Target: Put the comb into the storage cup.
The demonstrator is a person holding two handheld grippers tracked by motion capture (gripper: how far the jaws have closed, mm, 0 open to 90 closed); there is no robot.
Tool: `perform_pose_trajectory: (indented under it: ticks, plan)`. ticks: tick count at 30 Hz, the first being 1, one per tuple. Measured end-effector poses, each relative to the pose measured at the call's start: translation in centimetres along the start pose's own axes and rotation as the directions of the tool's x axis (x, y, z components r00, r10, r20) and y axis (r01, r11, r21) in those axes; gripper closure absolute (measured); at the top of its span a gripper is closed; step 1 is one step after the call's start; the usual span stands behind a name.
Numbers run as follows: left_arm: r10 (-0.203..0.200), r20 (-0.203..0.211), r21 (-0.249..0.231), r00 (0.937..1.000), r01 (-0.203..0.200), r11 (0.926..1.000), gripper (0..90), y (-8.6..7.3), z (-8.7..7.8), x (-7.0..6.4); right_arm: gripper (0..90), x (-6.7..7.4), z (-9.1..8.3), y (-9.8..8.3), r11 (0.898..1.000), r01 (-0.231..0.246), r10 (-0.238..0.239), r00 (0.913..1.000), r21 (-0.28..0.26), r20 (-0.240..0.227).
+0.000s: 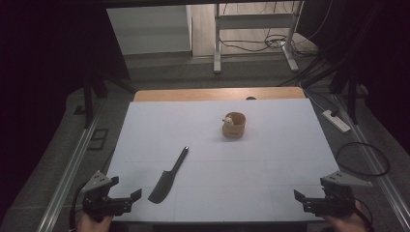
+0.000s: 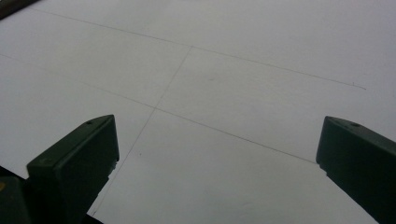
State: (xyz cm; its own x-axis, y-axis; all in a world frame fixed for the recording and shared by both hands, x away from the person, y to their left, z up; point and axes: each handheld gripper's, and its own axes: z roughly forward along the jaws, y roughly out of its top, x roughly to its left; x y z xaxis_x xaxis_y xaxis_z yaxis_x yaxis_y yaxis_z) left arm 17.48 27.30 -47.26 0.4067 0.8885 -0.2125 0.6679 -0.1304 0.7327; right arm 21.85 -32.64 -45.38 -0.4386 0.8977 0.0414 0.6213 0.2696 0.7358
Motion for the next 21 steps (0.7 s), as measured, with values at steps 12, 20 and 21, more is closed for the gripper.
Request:
perform_pose_trajectory:
  ticks: [12,20,21]
  plan:
    - [0.009,0.030,-0.006,0.9995,-0.008,0.9999,0.0,0.43,0.10,-0.34,0.0,0.22,-0.01,-0.01,1.000,0.020,-0.020,0.9998,-0.003,-0.003]
    - [0.033,0.041,0.000,0.9986,-0.033,0.9994,0.0,0.93,0.56,-0.52,0.0,0.38,-0.02,-0.02,0.999,0.036,-0.036,0.9993,-0.003,-0.007]
    - [0.033,0.041,0.000,0.9986,-0.033,0.9994,0.0,0.93,0.56,-0.52,0.0,0.38,-0.01,-0.01,0.999,0.037,-0.037,0.9993,-0.003,-0.007]
